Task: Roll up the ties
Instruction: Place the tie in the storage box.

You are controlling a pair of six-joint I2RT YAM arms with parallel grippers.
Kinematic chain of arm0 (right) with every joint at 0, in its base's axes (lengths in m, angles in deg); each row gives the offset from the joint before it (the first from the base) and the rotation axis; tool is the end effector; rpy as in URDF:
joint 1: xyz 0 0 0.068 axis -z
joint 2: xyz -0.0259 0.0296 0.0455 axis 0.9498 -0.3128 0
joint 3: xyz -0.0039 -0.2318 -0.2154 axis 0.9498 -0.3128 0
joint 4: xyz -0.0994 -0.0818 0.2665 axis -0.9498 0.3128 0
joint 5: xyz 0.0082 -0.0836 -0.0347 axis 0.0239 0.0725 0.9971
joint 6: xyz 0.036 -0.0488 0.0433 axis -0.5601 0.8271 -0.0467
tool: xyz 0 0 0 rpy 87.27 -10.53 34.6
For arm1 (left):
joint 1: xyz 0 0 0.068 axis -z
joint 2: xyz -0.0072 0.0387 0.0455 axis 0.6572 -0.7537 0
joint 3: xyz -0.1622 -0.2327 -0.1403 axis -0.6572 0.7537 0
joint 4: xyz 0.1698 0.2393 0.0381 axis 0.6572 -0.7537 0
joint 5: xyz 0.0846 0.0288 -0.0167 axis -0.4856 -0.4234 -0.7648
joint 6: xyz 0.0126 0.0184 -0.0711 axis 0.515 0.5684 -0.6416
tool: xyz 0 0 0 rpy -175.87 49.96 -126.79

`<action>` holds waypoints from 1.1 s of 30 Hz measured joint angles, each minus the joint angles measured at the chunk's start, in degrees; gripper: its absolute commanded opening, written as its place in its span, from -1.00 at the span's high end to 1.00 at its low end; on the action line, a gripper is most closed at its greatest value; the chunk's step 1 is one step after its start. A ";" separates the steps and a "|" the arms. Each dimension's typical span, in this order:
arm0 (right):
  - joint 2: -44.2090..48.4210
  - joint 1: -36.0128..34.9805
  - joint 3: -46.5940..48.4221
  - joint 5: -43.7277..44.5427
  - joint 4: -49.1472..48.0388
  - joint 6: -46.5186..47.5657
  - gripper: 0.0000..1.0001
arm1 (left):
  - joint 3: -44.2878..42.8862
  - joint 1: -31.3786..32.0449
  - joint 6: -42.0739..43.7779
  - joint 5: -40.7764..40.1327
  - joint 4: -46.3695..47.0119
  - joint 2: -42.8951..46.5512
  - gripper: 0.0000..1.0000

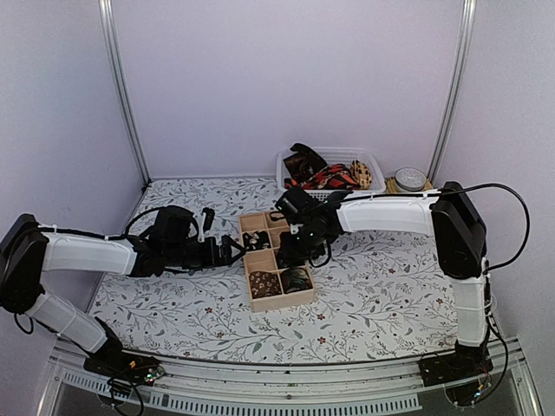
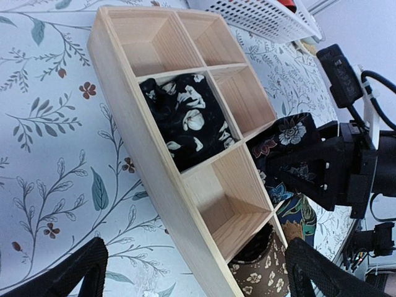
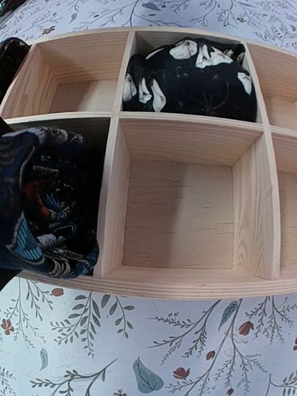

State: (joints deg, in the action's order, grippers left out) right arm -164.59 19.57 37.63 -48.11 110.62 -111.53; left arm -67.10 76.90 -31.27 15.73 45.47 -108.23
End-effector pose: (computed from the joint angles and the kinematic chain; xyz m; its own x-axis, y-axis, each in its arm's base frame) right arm 0.3215 0.4070 0.1863 -0.8861 -0.1966 -0.4197 -0.3100 0.9246 0.2215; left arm 0.2550 -0.1982 0.1807 -0.8066 -0.1819 -0.5624 0.2416 0.7669 -0.5946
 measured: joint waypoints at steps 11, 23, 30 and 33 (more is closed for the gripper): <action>-1.84 -2.16 4.48 6.23 5.01 1.09 0.32 | 0.07 0.00 0.02 0.59 0.07 0.22 -1.00; -1.84 -2.16 6.62 6.47 7.26 2.67 0.07 | 0.07 0.00 0.00 0.96 0.17 0.22 -1.00; -1.84 -2.16 6.62 6.40 7.30 3.19 -0.09 | 0.07 0.00 0.02 0.96 0.17 0.22 -1.00; -1.84 -2.16 6.62 6.34 7.30 3.39 -0.15 | 0.07 0.00 0.02 0.96 0.17 0.22 -1.00</action>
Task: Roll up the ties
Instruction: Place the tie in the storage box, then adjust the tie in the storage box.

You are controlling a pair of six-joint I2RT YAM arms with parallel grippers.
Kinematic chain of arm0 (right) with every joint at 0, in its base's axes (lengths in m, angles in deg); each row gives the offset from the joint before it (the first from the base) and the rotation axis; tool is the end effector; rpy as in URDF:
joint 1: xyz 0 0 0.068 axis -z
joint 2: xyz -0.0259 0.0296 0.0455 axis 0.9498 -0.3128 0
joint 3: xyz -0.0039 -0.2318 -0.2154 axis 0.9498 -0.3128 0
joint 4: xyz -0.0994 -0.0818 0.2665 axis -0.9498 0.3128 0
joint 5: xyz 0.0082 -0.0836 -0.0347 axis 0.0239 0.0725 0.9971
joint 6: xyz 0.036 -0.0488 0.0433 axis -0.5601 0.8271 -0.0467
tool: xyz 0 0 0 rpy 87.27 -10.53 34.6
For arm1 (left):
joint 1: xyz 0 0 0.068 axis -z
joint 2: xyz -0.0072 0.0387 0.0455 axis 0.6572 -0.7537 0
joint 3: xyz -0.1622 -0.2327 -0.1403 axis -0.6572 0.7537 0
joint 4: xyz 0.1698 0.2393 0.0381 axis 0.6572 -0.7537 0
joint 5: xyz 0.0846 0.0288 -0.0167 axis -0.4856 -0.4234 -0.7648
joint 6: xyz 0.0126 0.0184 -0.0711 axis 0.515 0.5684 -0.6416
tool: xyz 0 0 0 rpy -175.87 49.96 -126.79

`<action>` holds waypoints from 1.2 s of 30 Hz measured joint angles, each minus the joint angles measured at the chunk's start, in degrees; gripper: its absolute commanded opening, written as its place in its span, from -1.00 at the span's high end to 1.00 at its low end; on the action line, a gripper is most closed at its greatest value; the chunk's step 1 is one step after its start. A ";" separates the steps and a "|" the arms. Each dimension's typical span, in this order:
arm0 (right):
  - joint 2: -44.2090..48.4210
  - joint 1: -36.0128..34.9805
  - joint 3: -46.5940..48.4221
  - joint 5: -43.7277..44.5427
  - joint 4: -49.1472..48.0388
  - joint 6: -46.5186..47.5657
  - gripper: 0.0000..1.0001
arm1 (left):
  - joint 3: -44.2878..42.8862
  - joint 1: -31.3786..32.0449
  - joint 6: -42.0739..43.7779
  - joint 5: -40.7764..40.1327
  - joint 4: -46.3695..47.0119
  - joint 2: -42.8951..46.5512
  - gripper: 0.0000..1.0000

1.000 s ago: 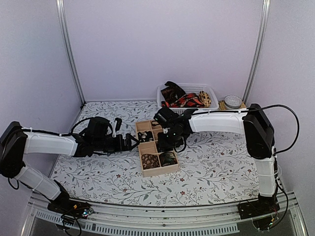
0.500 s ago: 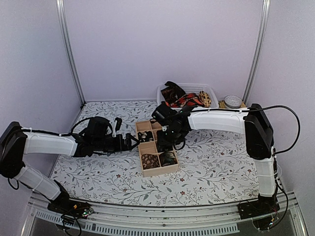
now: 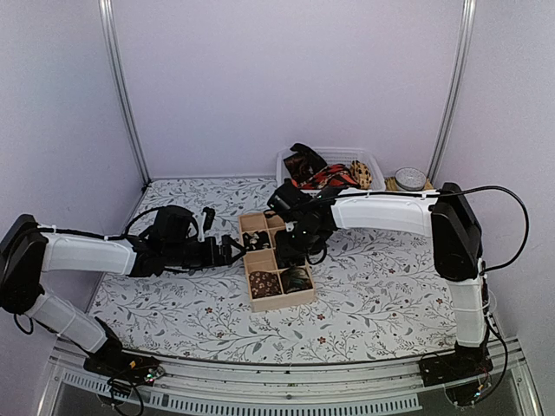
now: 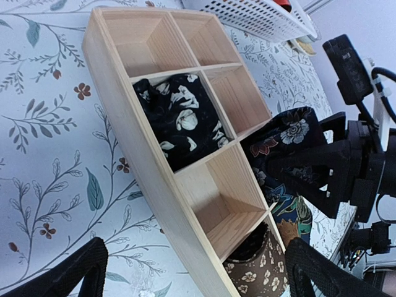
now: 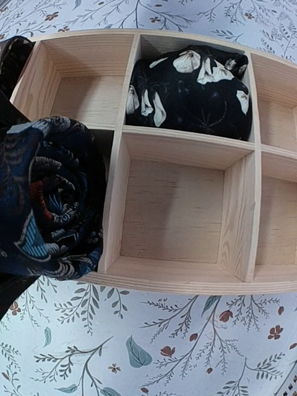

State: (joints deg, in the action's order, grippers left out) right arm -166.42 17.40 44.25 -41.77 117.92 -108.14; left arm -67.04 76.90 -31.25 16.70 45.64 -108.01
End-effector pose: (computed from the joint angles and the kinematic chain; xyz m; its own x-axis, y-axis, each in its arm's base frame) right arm 0.3160 0.4213 0.2028 -0.8460 -0.2823 -0.4524 -0.3584 0.9292 0.0905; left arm 0.2540 -0.1988 0.1819 -0.8096 -0.1769 -0.5597 0.2517 0.7567 -0.6033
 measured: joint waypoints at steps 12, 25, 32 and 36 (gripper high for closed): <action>0.00 0.00 1.27 -0.09 1.05 0.11 -0.35 | 0.02 0.00 0.00 -0.02 0.00 0.00 -1.00; 0.07 0.00 4.00 0.96 2.99 0.70 -0.49 | 0.02 0.00 0.00 -0.02 -0.04 0.02 -1.00; 0.09 0.00 4.79 3.26 4.24 1.84 -0.28 | 0.02 0.00 0.00 -0.02 -0.24 0.61 -1.00; 0.09 0.00 4.79 3.89 4.72 2.43 -0.15 | 0.02 0.00 0.00 -0.02 -0.35 0.74 -1.00</action>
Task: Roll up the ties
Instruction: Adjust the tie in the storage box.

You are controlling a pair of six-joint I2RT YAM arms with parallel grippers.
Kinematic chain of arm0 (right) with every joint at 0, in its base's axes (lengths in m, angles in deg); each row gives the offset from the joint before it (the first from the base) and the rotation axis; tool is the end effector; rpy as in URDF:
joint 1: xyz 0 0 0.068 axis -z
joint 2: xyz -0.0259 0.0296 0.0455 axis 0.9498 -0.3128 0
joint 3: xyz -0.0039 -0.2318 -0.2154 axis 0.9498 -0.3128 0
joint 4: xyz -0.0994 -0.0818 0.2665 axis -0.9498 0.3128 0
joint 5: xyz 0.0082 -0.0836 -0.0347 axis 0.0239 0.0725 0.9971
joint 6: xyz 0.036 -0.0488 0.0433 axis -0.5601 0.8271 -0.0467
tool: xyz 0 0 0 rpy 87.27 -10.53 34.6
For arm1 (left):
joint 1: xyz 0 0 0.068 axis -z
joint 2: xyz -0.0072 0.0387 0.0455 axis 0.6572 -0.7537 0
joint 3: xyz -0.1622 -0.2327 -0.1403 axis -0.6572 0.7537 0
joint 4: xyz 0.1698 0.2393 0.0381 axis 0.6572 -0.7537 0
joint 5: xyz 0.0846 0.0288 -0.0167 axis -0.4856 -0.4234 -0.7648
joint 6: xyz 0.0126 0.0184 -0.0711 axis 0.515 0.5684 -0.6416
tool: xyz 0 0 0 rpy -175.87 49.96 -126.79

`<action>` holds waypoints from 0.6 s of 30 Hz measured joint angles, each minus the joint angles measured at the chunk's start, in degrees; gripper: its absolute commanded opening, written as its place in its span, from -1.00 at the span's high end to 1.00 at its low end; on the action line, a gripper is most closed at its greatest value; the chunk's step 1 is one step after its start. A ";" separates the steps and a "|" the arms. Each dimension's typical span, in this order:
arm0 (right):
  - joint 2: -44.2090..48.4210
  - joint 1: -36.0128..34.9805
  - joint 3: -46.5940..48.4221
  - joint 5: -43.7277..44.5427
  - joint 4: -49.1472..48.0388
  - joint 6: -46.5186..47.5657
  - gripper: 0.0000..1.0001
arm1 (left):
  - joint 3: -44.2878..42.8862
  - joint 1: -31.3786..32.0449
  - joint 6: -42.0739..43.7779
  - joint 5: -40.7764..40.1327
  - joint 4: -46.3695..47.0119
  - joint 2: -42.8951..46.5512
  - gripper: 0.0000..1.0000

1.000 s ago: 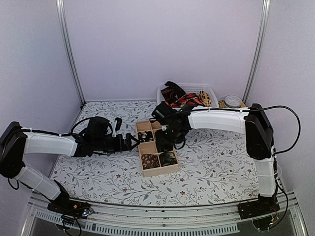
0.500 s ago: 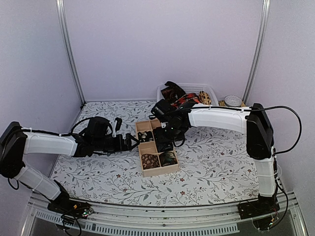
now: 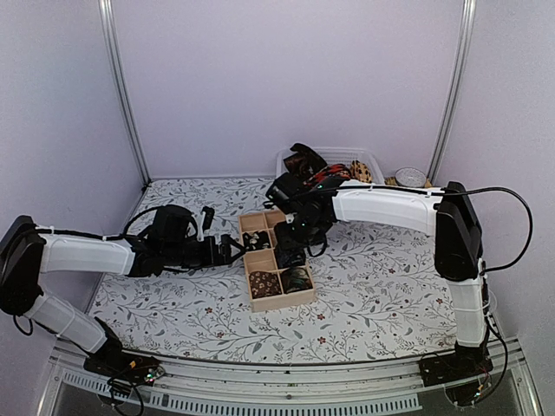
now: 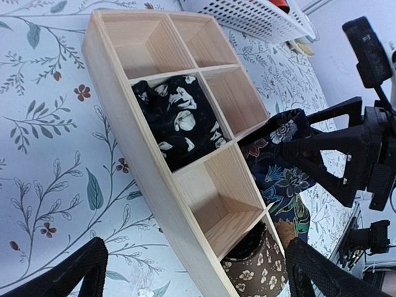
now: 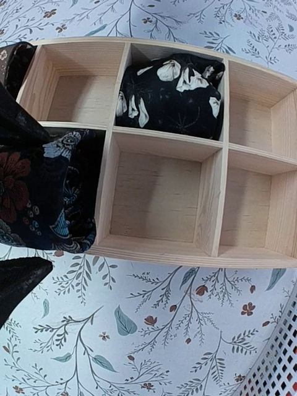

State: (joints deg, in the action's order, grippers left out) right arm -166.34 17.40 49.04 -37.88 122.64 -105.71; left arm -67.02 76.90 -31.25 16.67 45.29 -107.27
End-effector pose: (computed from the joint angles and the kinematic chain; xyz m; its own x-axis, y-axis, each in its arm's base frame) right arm 0.3210 0.4211 0.2283 -0.8151 -0.3131 -0.4873 -0.3692 0.9291 0.0207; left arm 0.2528 -0.1979 0.1850 -0.8065 -0.1793 -0.5634 0.2546 0.7547 -0.6046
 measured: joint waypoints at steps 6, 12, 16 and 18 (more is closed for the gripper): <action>0.07 0.66 -3.13 -3.08 -2.34 -0.39 0.19 | 0.00 0.00 0.07 -0.13 -0.61 0.17 -1.00; 0.83 1.90 -6.14 -7.04 -5.60 -1.25 0.32 | 0.00 0.00 0.09 -0.24 -0.92 0.52 -1.00; 0.83 2.03 -6.29 -8.22 -6.19 -1.38 0.35 | 0.00 0.00 0.09 -0.24 -0.94 0.52 -1.00; 0.83 2.05 -6.29 -8.57 -6.34 -1.38 0.34 | -0.02 0.00 0.09 -0.22 -0.94 0.52 -1.00</action>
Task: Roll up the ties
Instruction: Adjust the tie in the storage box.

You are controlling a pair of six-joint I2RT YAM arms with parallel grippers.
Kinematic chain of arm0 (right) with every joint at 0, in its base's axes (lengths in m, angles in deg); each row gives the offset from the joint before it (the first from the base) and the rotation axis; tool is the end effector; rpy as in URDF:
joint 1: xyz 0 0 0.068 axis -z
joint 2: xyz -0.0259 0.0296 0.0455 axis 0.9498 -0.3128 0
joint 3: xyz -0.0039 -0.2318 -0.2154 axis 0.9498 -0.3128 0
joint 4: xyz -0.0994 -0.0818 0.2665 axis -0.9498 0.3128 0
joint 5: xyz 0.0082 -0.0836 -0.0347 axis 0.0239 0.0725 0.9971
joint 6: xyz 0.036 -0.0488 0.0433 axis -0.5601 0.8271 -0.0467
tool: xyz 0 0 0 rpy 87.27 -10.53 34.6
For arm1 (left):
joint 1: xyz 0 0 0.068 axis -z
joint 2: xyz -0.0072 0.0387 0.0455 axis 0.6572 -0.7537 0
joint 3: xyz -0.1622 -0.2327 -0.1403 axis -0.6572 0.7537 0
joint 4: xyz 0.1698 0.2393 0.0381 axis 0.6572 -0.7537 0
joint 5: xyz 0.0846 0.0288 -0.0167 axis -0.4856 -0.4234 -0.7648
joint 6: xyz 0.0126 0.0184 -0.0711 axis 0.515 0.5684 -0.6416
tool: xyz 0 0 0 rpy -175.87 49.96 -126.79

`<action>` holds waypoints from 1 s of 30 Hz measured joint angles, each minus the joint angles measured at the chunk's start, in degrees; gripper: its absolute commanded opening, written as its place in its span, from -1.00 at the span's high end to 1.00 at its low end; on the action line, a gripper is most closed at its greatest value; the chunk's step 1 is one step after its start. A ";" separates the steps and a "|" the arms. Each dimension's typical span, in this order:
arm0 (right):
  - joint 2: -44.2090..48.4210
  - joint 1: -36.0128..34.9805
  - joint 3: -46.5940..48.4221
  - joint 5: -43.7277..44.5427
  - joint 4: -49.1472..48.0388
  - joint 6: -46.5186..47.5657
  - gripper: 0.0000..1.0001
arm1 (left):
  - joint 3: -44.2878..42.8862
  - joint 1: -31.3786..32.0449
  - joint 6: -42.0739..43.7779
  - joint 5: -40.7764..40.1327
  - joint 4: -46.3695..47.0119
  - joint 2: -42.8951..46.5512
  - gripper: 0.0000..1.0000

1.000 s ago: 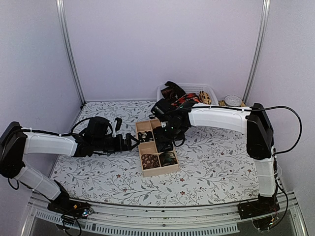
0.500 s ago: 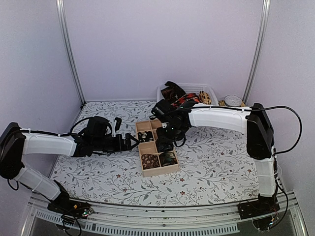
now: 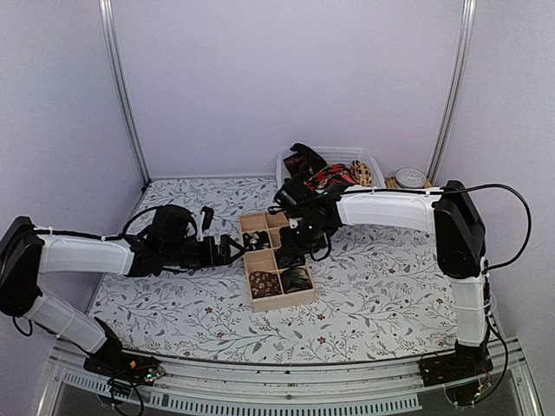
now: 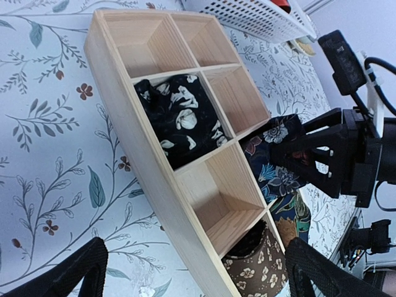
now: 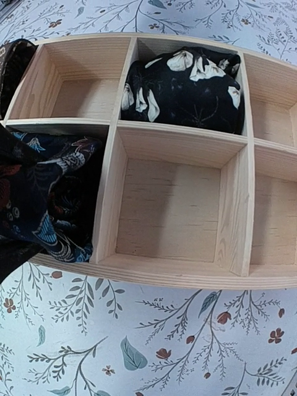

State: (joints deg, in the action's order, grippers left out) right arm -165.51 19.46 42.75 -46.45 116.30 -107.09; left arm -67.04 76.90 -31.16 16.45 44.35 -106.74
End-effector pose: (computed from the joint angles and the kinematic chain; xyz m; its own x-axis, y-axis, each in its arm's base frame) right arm 0.3256 0.4110 0.2029 -0.8606 -0.2735 -0.4297 -0.3681 0.9170 0.1536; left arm 0.2515 -0.1966 0.1860 -0.8079 -0.1773 -0.5620 0.2510 0.7593 -0.6004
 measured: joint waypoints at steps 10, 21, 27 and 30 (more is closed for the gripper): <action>-0.02 0.09 0.00 -0.37 0.07 0.44 -0.09 | -0.02 0.00 0.00 0.00 0.00 0.00 -1.00; 0.00 -0.15 7.06 0.66 5.64 1.97 -0.50 | -0.02 0.00 0.00 -0.04 0.00 0.02 -1.00; 0.26 -0.09 10.27 1.42 6.75 3.06 -0.02 | -0.02 0.00 -0.02 -0.15 -0.04 0.61 -1.00; 0.81 0.33 8.22 1.07 6.45 3.45 0.42 | -0.02 0.00 0.00 -0.26 -0.07 0.92 -1.00</action>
State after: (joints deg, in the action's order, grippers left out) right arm -164.70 19.79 50.96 -45.38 122.75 -103.64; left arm -67.06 76.90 -31.16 16.19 44.28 -105.82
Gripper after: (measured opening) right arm 0.461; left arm 0.998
